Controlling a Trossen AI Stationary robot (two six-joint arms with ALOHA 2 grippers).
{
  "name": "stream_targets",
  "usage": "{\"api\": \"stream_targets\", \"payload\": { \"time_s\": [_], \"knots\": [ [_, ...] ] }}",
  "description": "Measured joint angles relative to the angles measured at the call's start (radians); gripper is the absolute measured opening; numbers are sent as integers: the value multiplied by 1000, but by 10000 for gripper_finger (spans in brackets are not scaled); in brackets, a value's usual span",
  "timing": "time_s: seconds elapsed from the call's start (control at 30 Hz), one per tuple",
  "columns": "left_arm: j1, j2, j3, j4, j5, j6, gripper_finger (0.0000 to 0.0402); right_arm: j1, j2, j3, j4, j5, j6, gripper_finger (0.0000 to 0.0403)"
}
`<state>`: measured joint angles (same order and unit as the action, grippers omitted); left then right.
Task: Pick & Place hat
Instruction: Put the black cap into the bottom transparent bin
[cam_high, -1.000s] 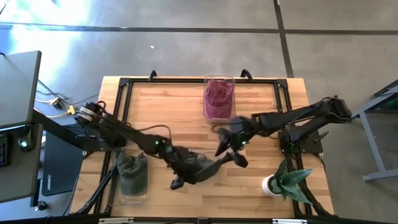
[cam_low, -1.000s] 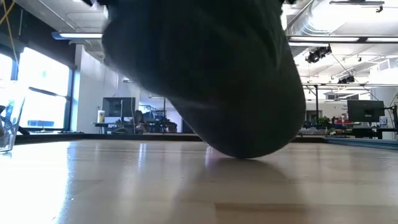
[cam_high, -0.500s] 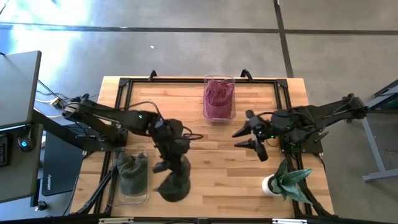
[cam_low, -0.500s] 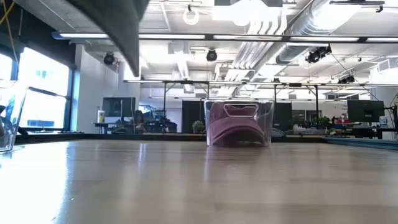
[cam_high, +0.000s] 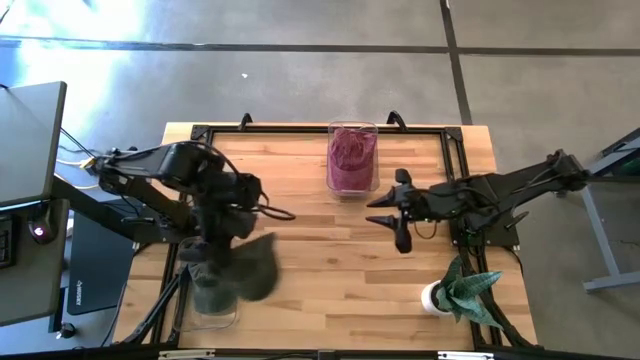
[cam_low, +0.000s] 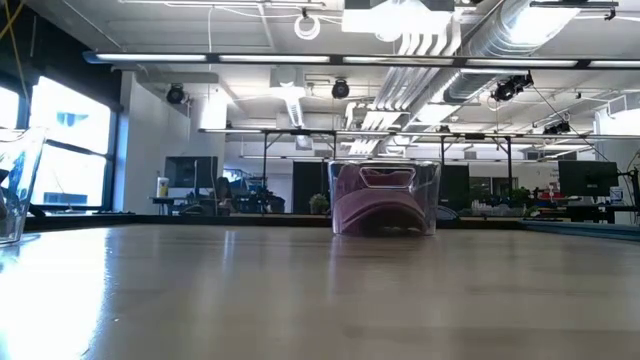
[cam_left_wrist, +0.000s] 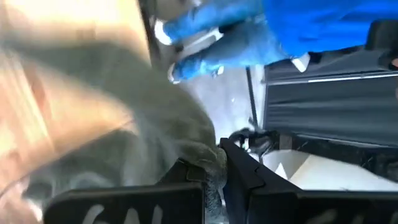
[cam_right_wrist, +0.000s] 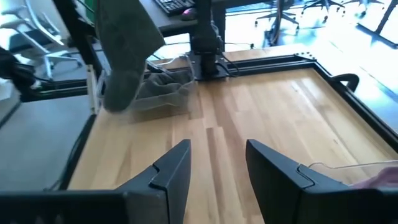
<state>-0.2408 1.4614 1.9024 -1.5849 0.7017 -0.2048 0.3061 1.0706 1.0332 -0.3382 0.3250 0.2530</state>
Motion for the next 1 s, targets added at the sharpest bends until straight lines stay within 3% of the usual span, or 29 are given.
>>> {"api": "stream_targets", "payload": {
  "time_s": [0.27,0.57,0.8,1.0],
  "knots": [
    [-97,-68,-38,12,9,-36,10,-5,78,0,76,18,5,149],
    [-270,-122,-199,11,-45,-130,10,-10,132,0,182,7,9,145],
    [-344,-147,-220,15,4,-227,10,-28,134,-1,213,9,15,146],
    [-383,-152,-232,18,-92,-195,10,-47,134,-1,251,8,19,145]
  ]
}}
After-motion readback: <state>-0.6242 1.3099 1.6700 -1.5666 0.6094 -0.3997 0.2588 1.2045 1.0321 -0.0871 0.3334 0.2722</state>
